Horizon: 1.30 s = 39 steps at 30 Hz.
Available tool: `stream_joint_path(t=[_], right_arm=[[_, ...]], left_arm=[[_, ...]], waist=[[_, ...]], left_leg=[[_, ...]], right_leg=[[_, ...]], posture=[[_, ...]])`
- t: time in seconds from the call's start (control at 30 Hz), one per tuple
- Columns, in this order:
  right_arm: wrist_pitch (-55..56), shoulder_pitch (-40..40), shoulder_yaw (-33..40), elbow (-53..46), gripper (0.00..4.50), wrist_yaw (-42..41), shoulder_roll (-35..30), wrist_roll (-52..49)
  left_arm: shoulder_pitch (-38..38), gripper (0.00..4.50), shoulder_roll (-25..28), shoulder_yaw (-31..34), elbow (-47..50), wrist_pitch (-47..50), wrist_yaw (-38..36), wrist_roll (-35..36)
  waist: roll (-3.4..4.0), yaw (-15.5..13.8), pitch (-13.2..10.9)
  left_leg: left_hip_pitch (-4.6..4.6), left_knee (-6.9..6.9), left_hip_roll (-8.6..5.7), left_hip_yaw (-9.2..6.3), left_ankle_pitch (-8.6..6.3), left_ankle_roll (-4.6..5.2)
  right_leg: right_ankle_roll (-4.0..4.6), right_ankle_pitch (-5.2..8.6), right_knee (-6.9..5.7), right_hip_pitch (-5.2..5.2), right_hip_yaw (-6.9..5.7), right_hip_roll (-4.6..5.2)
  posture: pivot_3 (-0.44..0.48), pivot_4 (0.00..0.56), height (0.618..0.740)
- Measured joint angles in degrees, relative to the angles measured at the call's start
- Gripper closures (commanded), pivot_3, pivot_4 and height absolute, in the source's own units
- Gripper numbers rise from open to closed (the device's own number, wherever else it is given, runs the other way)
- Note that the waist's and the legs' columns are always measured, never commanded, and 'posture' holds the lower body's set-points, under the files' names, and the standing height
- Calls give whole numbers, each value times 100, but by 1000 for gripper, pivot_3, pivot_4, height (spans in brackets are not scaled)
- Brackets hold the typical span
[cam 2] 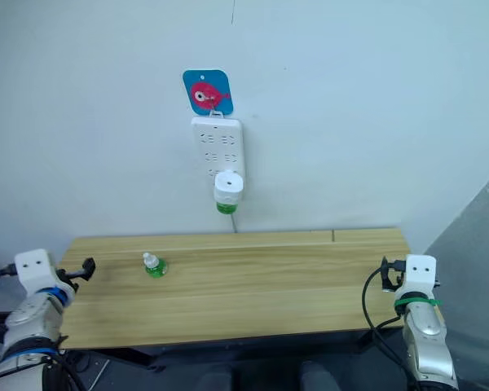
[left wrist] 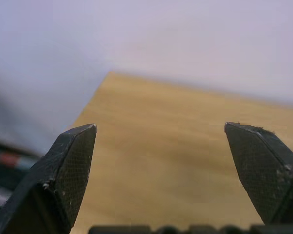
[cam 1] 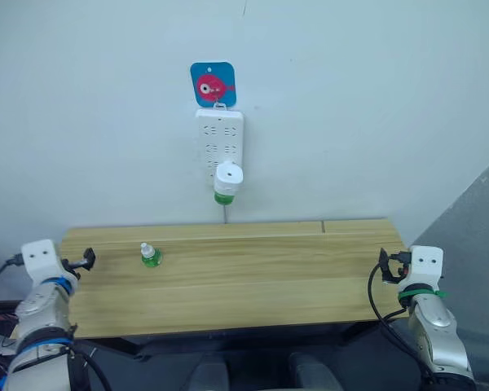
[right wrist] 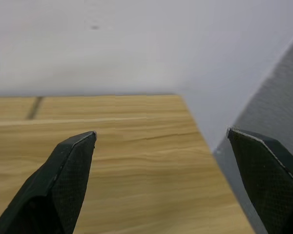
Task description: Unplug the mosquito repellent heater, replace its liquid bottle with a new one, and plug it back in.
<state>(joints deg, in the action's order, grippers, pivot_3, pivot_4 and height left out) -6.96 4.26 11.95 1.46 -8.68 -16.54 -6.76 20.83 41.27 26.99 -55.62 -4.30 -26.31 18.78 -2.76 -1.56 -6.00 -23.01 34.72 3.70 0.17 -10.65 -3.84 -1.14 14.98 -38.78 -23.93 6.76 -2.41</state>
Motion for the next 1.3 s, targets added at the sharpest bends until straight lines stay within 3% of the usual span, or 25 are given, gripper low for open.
stream_joint_path(t=[0.2,0.37,0.43,0.67,0.9,1.3], right_arm=[[-1070,-40,-533,-1766,27,-1209,-376,-949],[-2071,-757,-953,-2737,0,-1474,-453,-1542],[-2293,-1028,-1044,-2922,0,-1429,-375,-1670],[-2750,-1218,-1351,-3071,0,-1198,-229,-1693],[-2881,-1226,-1525,-3267,0,-1010,-121,-1663],[-3008,-1211,-1517,-3303,0,-830,-105,-1652]], left_arm=[[645,0,617,-426,1763,965,-2029,489],[1813,1225,212,-1451,2545,1659,-2916,483],[2125,1225,-23,-1812,2655,1765,-3105,432],[2909,1225,-441,-2288,1659,1367,-3447,-48],[3608,1225,-674,-2332,330,630,-3598,-480],[4284,1225,-1129,-2441,-910,-185,-4069,-1025]], waist=[[24,-73,-66],[30,-181,-74],[29,-175,-74],[29,-102,-76],[33,-128,-91],[42,-113,-177]], left_leg=[[-9,0,-14,5,0,1],[-45,15,-18,-10,0,1],[-52,14,-16,-11,-1,4],[-78,15,-3,-39,-24,42],[-97,19,-5,-95,-25,44],[-99,25,-7,-140,-25,44]], right_leg=[[-2,7,4,0,-8,20],[-3,6,2,-20,-20,-8],[-6,8,4,-23,-20,-13],[-25,18,-16,-48,-32,-42],[-14,29,-13,-41,-85,-41],[-3,35,-19,-24,-126,-42]], posture=[[288,112,740],[260,109,740],[246,110,740],[214,117,740],[193,132,740],[161,155,740]])
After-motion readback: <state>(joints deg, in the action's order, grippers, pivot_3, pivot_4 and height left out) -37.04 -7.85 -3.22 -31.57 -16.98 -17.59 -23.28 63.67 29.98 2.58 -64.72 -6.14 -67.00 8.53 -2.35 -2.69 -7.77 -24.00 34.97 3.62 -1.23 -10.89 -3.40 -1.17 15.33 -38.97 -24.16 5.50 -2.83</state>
